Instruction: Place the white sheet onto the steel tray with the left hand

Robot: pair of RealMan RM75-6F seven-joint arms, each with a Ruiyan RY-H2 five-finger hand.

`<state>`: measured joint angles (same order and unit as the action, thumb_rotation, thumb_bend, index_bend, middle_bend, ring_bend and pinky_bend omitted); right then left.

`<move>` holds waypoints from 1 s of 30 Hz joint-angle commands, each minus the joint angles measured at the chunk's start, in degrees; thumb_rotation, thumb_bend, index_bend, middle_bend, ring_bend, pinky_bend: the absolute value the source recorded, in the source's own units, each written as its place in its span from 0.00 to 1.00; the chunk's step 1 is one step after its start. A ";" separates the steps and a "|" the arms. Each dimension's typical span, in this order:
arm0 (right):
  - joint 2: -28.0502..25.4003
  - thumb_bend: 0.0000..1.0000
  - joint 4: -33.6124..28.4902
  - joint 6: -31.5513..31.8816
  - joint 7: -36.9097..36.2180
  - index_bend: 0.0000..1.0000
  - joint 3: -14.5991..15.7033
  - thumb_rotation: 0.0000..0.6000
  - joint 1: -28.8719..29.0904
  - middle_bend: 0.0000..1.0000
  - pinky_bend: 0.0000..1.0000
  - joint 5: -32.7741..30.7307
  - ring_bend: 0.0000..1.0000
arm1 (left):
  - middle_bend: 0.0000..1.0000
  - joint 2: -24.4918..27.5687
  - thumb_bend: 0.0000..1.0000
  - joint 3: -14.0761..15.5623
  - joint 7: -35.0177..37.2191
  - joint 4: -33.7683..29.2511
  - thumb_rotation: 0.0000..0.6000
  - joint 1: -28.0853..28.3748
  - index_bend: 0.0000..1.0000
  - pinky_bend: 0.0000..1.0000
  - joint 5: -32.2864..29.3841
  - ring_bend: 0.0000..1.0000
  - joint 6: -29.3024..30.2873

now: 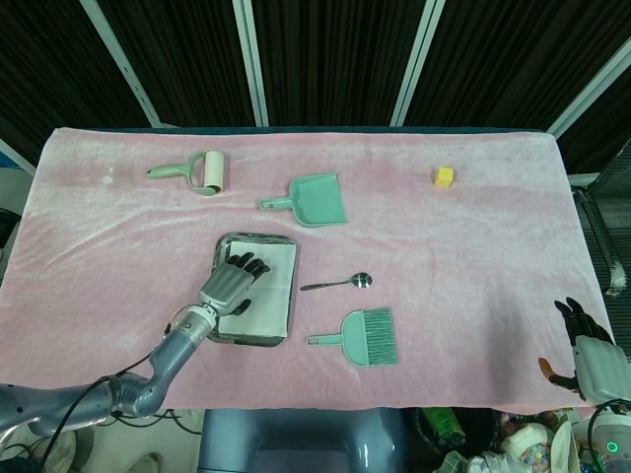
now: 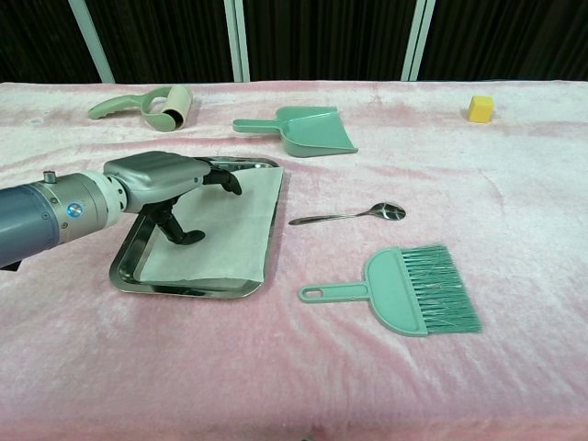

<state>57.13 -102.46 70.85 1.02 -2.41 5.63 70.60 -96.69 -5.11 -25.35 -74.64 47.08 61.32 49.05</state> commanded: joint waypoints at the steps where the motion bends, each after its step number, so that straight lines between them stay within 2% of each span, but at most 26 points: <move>1: -0.01 0.24 -0.01 0.01 0.00 0.00 -0.01 1.00 0.01 0.01 0.15 0.00 0.09 | 0.15 -0.02 0.37 0.10 -0.66 -0.01 1.00 -0.15 0.17 0.17 -0.39 0.06 0.19; 12: -0.12 0.24 -0.19 -0.15 -0.33 0.00 -0.06 1.00 0.03 0.01 0.15 -0.19 0.09 | 0.14 -0.44 0.37 0.21 -3.56 0.41 1.00 -0.11 0.17 0.17 -2.77 0.06 -0.20; 23: -0.03 0.24 -0.04 0.11 -0.13 0.00 -0.10 1.00 0.01 0.01 0.15 -0.07 0.09 | 0.14 -1.09 0.37 0.57 -4.69 1.21 1.00 -0.29 0.17 0.16 -1.17 0.06 1.47; 30: 0.05 0.24 0.02 0.27 -0.03 0.00 -0.12 1.00 -0.01 0.01 0.15 0.01 0.09 | 0.14 1.08 0.37 -0.06 -7.46 -3.03 1.00 -0.96 0.17 0.16 0.44 0.06 5.73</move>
<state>57.18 -102.44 71.11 0.99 -2.52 5.62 70.60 -96.50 -4.92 -31.77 -76.28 46.39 61.49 53.80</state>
